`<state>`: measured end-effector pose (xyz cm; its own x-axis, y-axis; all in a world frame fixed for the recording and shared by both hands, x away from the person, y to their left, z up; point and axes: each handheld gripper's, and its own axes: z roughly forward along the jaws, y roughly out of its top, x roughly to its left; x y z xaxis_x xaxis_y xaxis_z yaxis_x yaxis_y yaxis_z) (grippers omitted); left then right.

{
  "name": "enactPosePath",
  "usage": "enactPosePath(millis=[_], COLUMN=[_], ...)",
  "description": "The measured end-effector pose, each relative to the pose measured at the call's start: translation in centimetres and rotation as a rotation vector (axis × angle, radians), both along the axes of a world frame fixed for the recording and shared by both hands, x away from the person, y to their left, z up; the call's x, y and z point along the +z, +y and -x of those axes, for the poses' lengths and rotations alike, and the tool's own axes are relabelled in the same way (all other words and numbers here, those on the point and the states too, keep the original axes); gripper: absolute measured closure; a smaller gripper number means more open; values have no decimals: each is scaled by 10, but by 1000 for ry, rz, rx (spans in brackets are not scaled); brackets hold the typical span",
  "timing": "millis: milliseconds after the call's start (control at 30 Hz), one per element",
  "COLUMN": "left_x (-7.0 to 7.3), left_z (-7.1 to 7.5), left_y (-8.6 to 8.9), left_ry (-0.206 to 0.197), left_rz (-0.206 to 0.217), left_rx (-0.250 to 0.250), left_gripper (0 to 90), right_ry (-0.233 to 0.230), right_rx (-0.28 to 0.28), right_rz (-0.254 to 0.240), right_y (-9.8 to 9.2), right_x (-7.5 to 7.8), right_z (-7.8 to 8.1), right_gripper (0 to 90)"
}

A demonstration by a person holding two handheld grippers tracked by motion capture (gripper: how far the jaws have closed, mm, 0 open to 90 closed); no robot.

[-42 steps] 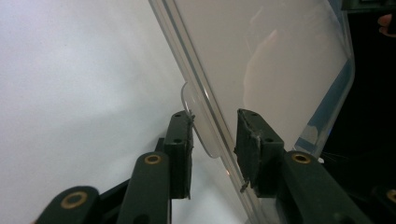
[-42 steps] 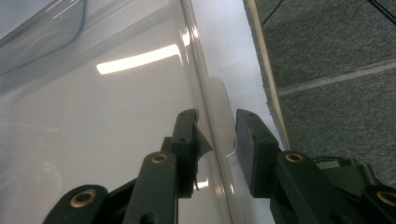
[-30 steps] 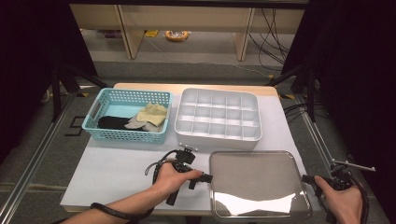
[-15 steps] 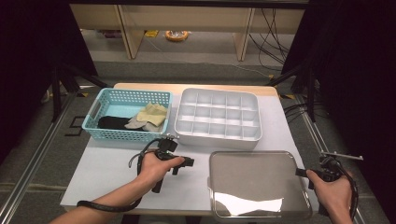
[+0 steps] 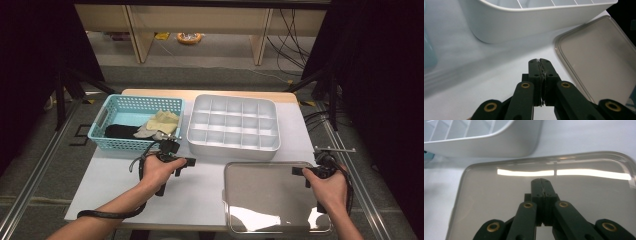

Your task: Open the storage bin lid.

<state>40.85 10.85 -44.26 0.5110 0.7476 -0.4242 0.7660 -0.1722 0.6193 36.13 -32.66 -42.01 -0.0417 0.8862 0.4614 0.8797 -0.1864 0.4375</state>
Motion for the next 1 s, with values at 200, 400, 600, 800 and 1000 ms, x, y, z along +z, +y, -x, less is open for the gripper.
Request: enactPosePath(millis=[200, 400, 600, 800, 1000], left_x=[0, 4, 10, 18, 22], left_z=[0, 3, 6, 6, 4], left_y=[9, 33, 59, 83, 108], left_ry=[-23, -69, -74, -117, -121], left_rz=[-13, -40, -28, -49, -27], left_rx=[-19, 5, 23, 66, 145], left_gripper=[864, 846, 810, 750, 641], right_ry=[-1, -19, -36, -61, -69], right_rx=[68, 97, 88, 102, 75], right_rz=[1, 22, 21, 65, 19], right_y=[19, 25, 30, 33, 40], right_x=[-4, -8, -12, -17, -18], right_z=[-11, -14, -12, -9, -5], right_gripper=[900, 900, 893, 867, 824])
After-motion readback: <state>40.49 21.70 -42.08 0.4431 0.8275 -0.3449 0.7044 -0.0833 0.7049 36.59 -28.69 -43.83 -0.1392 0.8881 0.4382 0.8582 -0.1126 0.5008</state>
